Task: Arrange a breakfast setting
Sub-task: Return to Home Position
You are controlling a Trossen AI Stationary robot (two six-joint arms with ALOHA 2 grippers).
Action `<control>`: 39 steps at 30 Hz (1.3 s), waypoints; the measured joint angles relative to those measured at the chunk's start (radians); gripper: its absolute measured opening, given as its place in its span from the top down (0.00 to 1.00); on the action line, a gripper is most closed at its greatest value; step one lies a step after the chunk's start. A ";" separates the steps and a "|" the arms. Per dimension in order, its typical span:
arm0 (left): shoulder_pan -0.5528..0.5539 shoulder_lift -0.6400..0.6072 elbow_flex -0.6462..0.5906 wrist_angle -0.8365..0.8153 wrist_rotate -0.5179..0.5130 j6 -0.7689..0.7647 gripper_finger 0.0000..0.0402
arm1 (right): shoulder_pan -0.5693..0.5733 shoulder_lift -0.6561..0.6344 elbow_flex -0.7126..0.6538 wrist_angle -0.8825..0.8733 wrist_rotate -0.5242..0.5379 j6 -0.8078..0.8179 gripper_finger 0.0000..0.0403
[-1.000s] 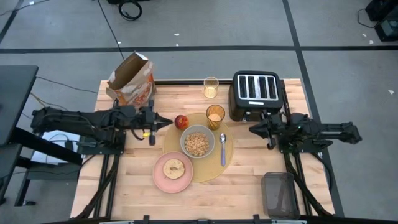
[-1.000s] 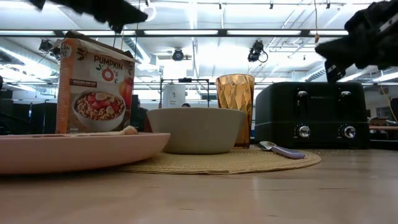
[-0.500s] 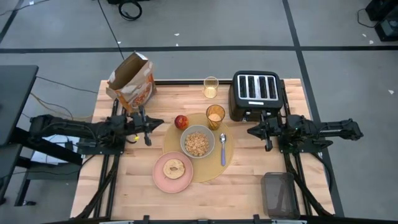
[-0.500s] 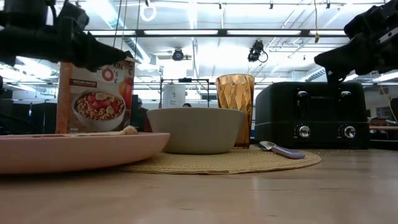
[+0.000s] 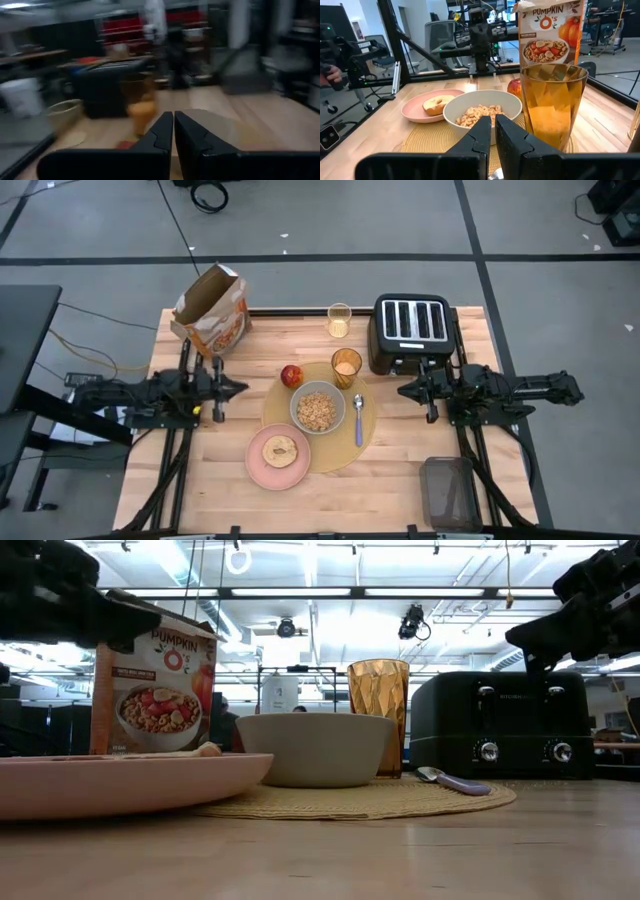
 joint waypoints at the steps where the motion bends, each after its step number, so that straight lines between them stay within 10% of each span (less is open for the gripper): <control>1: -0.004 0.006 -0.002 -0.002 0.039 0.009 0.94 | 0.000 0.000 0.000 0.000 0.000 0.000 0.91; 11: -0.015 0.046 -0.001 -0.013 0.237 0.188 0.94 | 0.000 0.000 0.000 0.008 0.001 0.000 0.91; 39: -0.013 0.050 -0.003 0.009 0.117 0.056 0.94 | 0.000 0.000 0.000 0.012 0.001 0.000 0.91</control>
